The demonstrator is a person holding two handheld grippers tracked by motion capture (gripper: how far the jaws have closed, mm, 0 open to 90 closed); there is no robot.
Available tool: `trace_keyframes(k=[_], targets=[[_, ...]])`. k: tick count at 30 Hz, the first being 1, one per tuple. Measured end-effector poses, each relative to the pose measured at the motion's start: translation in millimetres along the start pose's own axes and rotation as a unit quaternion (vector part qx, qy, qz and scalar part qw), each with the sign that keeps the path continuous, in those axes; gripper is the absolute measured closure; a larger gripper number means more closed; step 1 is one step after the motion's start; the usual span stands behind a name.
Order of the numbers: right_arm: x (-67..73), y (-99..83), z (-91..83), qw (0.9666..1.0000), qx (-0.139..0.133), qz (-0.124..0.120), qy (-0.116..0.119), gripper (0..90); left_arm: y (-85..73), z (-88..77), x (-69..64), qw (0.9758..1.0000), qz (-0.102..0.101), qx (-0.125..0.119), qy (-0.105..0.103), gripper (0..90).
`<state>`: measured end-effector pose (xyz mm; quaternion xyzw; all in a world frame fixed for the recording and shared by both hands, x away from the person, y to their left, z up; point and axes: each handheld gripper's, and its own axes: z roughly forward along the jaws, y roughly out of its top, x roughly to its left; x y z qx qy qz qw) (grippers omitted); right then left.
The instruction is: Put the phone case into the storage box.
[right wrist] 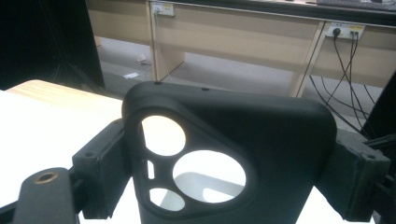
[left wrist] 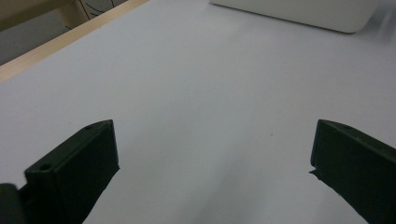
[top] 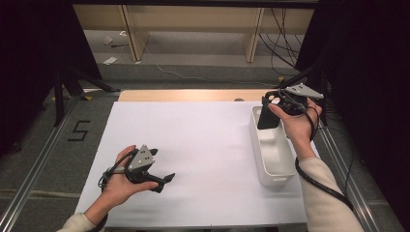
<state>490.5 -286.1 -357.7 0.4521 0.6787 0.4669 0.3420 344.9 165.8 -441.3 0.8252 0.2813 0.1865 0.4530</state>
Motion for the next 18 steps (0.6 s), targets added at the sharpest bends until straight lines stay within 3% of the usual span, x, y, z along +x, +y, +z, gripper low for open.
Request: trace_keyframes(k=[18], targets=[[-1.7, 0.4, 5.8, 1.0000, 0.002, 0.002, -0.001, 16.0, 0.1, 0.1, -0.2, 1.0000, 0.000, 0.000, -0.001, 0.3]])
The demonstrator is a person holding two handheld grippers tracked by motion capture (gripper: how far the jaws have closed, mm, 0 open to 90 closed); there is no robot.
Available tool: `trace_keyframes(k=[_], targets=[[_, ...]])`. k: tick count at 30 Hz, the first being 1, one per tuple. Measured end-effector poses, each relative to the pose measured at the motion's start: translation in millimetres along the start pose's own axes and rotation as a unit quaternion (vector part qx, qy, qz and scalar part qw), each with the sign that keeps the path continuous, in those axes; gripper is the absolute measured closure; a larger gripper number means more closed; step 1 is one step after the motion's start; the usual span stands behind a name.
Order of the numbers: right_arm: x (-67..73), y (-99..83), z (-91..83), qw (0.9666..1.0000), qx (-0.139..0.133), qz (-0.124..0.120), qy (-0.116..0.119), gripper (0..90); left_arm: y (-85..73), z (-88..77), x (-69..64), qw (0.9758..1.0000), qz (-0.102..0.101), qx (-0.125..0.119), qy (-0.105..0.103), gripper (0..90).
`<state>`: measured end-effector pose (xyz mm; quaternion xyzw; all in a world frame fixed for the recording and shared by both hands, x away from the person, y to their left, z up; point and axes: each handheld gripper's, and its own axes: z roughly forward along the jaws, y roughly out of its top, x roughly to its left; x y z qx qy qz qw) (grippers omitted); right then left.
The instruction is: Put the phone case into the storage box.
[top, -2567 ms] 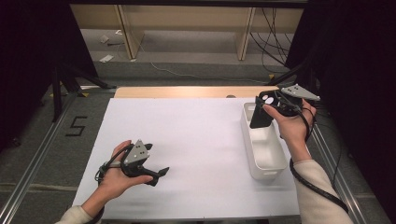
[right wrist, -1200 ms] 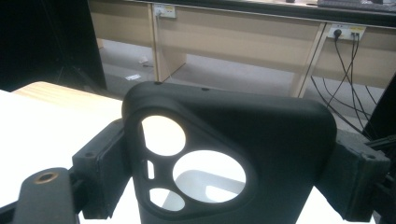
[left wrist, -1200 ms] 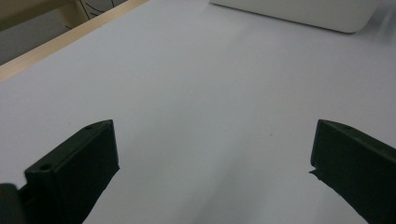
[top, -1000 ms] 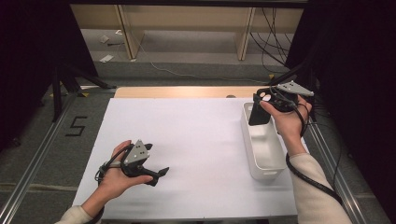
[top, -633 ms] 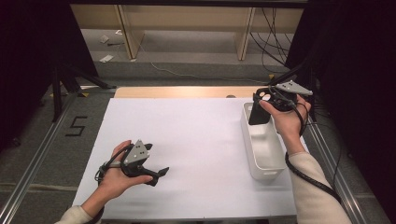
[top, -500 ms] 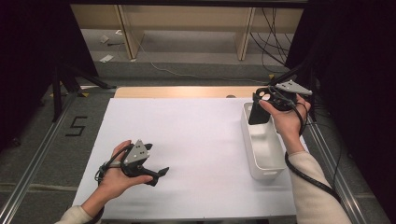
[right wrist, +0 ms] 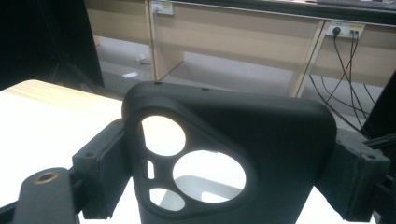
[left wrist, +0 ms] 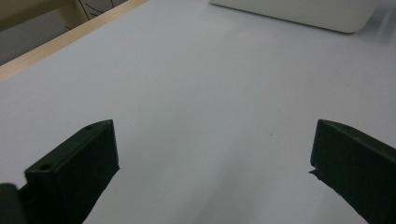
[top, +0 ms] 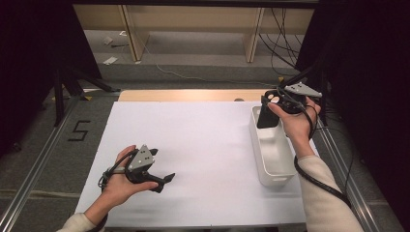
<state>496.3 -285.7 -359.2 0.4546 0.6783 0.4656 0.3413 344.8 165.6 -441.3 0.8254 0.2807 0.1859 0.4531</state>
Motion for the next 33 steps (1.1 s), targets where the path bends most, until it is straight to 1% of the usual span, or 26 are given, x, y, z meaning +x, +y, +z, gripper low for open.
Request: trace_keyframes(k=[16, 17, 21, 33], targets=[[-1.9, -0.2, 4.2, 1.0000, -0.001, 0.004, -0.001, 16.0, 0.9, 0.0, -0.2, 1.0000, 0.003, -0.001, 0.000, 0.4], [-1.8, -0.1, 4.8, 1.0000, -0.002, 0.003, -0.002, 16.0, 0.6, 0.2, -0.3, 1.0000, 0.001, 0.000, 0.000, 0.3], [-1.3, -0.7, 7.0, 1.0000, 0.001, 0.001, -0.001, 16.0, 1.0, 0.1, -0.1, 1.0000, 0.003, -0.001, 0.000, 0.4], [-0.4, 1.4, 12.6, 1.0000, 0.000, -0.002, -0.002, 16.0, 0.6, -0.6, 0.0, 1.0000, 0.002, -0.001, 0.001, 0.4]])
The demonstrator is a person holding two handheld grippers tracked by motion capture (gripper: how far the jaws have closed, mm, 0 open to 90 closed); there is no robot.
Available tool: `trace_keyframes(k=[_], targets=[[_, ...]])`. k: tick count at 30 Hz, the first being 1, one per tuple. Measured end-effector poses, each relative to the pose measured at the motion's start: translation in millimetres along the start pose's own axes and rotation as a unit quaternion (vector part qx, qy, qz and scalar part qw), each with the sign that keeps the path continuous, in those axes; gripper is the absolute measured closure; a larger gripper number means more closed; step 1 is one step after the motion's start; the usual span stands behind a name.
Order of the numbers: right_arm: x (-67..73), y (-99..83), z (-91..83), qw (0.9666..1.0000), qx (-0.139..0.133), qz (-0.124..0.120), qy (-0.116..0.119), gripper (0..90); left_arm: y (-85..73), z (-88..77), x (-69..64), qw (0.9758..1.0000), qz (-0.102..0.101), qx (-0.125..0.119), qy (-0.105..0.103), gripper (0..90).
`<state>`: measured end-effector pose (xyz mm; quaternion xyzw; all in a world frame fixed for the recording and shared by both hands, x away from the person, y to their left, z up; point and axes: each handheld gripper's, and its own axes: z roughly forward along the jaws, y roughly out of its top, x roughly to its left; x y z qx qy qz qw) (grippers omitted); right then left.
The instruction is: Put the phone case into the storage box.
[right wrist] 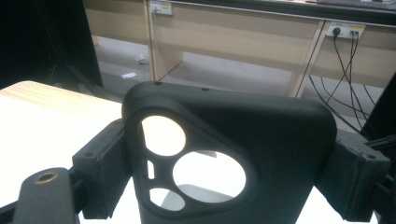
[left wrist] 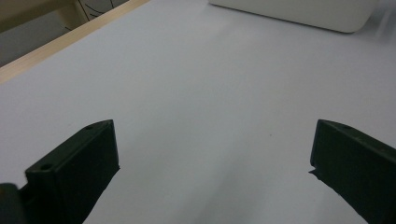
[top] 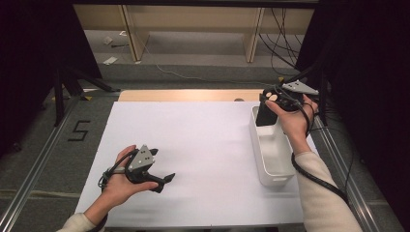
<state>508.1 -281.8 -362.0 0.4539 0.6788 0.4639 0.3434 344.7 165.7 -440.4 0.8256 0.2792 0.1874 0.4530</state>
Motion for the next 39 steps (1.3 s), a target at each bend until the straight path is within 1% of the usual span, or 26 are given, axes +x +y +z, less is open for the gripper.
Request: trace_keyframes(k=[3, 12, 18, 21, 39], targets=[[0.1, -0.5, 1.6, 1.0000, 0.004, 0.000, 0.000, 16.0, -0.2, 0.2, -0.1, 1.0000, -0.001, 0.000, 0.000, 0.4], [-0.6, -0.3, 4.3, 1.0000, 0.003, -0.001, -0.004, 16.0, -0.1, 0.7, -0.4, 1.0000, -0.004, 0.000, -0.001, 0.4], [-0.2, -1.1, 9.6, 1.0000, 0.007, -0.002, -0.003, 16.0, 0.0, 1.5, 0.0, 1.0000, -0.005, -0.001, -0.001, 0.5], [-0.3, -1.5, 11.7, 1.0000, 0.008, -0.003, -0.004, 16.0, -0.4, 1.3, 0.8, 1.0000, -0.004, 0.002, -0.001, 0.5], [-2.3, -2.4, 19.7, 0.9999, 0.013, -0.005, -0.006, 16.0, -0.8, 1.7, 0.7, 1.0000, -0.006, 0.001, -0.001, 0.5]])
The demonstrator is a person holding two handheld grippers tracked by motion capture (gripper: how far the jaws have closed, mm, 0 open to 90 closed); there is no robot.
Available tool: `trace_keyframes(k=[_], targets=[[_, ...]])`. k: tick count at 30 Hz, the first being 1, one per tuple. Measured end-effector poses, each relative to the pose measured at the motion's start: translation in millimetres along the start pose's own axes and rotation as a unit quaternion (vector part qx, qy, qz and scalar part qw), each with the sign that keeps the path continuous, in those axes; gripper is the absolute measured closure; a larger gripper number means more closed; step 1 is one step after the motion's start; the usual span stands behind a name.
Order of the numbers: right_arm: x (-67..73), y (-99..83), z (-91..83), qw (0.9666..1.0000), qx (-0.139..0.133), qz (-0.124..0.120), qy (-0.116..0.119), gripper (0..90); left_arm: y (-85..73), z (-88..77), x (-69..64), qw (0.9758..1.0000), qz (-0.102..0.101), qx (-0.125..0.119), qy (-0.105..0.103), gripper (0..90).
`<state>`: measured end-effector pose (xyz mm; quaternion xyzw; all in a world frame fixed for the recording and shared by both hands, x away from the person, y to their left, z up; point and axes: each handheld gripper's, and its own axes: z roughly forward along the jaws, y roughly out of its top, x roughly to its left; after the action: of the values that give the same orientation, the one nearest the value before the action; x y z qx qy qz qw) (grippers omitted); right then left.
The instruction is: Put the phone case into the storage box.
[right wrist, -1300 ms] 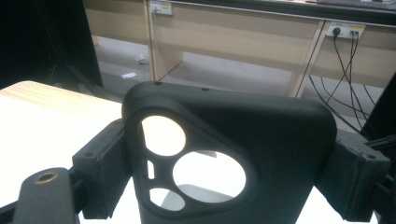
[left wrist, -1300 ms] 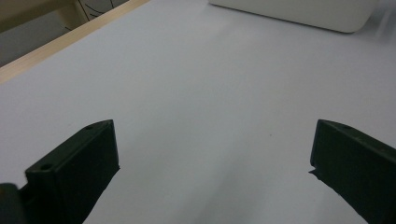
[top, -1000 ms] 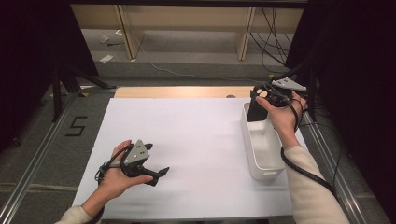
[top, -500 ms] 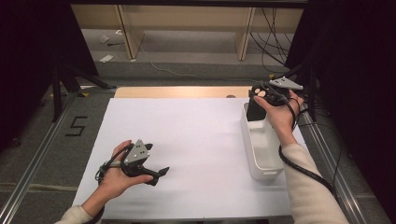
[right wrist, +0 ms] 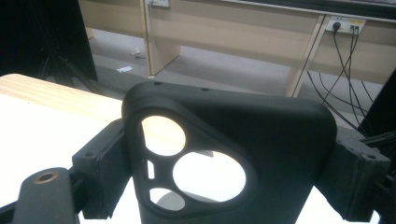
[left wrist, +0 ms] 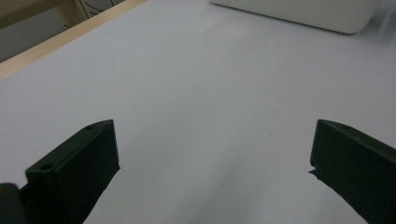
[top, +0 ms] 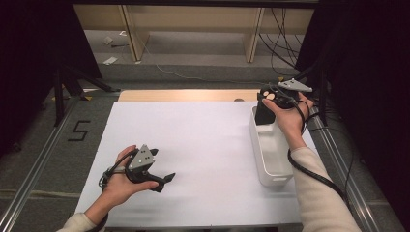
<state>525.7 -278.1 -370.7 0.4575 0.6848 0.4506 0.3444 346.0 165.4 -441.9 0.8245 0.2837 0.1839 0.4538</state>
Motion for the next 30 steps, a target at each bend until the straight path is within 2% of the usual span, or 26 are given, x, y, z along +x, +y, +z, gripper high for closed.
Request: trace_keyframes(k=[30], targets=[[-1.4, -5.0, 11.9, 0.9998, 0.017, -0.005, -0.003, 16.0, -0.3, -0.3, 0.0, 1.0000, 0.000, -0.001, -0.001, 0.6]])
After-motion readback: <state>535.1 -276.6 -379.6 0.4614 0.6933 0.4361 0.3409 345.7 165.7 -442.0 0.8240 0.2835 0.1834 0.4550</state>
